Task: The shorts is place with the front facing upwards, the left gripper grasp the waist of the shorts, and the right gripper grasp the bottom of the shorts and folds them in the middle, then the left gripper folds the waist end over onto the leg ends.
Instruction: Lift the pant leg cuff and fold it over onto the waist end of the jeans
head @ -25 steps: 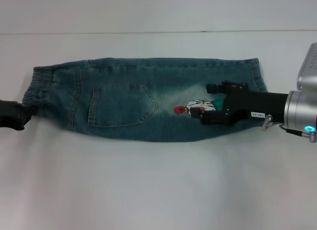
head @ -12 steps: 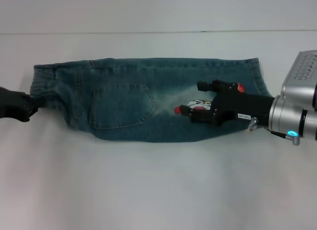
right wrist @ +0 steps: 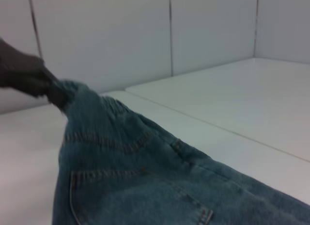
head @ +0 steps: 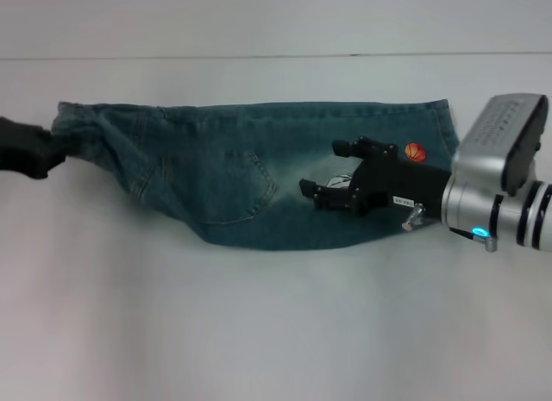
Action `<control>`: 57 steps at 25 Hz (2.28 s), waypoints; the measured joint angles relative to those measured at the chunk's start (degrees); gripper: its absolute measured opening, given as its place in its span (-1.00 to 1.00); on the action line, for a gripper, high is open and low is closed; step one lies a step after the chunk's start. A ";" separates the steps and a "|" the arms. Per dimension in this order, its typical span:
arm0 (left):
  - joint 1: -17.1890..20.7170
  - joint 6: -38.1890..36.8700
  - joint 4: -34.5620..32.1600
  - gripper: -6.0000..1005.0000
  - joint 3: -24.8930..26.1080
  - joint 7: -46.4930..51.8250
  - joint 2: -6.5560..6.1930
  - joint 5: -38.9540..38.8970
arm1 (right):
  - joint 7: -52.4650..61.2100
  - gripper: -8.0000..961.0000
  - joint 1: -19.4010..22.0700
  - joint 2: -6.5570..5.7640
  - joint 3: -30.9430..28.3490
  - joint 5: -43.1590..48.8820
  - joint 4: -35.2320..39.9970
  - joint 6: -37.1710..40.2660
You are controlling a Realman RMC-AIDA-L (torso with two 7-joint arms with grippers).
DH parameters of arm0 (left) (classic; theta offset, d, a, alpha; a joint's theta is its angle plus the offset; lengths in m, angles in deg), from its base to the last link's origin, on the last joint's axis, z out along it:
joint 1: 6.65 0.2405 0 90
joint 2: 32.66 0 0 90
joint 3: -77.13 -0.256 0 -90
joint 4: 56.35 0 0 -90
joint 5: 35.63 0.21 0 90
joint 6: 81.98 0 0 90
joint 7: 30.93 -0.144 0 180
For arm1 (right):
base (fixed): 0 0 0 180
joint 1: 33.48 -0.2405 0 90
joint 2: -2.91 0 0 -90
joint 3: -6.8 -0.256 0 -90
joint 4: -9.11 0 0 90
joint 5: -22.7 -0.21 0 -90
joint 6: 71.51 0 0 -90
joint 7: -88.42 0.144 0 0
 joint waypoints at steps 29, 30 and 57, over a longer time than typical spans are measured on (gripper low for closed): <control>-9.85 -12.40 -16.40 -0.89 -0.35 15.47 2.88 -0.54 | -9.57 0.89 -7.13 0.67 0.32 -7.09 -9.87 -4.77; -10.05 -12.60 -16.86 -0.89 -0.45 15.79 2.89 -0.54 | -10.04 0.89 -7.58 0.71 0.32 -7.60 -10.27 -5.39; -14.54 -14.41 -24.03 -0.89 -9.49 20.82 5.13 -0.63 | -11.35 0.89 -14.23 0.76 4.36 -7.69 -16.44 -7.28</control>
